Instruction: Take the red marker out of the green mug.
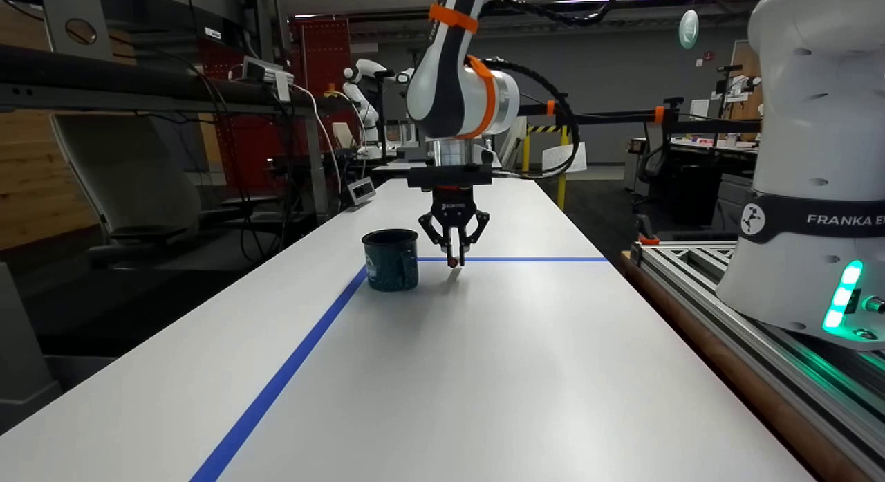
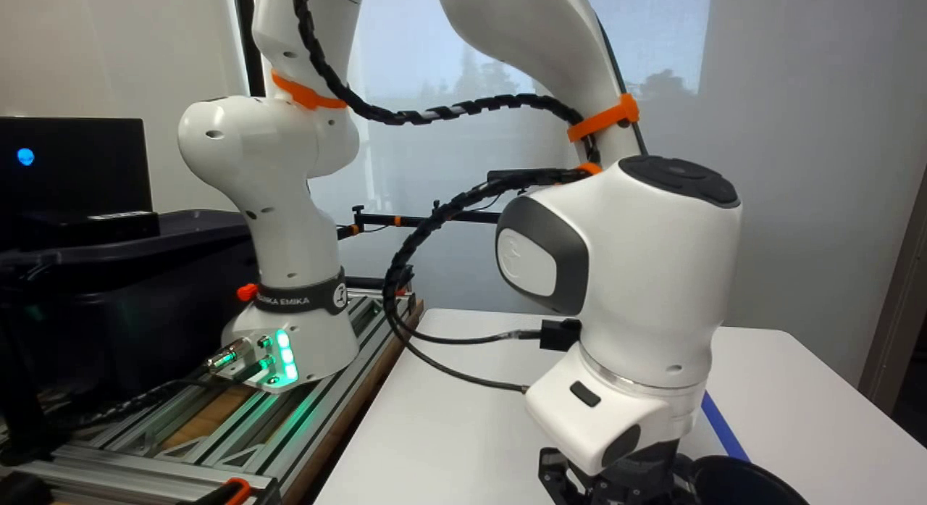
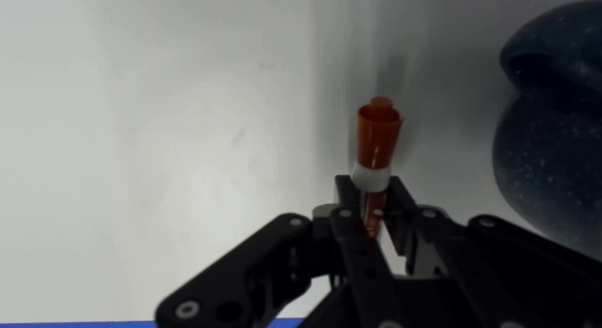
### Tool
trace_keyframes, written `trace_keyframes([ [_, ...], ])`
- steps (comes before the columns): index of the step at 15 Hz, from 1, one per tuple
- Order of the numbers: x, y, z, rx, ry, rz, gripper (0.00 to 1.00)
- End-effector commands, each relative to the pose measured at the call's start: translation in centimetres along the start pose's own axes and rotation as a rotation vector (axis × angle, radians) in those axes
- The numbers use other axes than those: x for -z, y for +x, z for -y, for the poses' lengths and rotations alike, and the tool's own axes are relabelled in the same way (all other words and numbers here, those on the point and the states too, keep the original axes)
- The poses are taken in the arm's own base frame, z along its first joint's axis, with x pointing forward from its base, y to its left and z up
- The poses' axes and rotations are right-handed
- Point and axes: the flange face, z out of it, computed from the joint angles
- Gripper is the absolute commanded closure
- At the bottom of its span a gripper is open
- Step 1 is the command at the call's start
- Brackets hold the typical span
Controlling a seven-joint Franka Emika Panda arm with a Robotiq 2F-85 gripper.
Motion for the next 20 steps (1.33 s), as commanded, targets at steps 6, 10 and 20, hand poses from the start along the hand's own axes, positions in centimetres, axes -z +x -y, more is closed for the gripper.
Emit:
trace_keyframes([
  [6,-1.8,-0.7,0.7,0.029,0.017,-0.033,0.92],
  [10,-0.9,-1.2,0.7,0.061,0.019,-0.01,0.41],
  [20,5.0,-1.5,-1.0,0.219,-0.042,0.093,0.0],
])
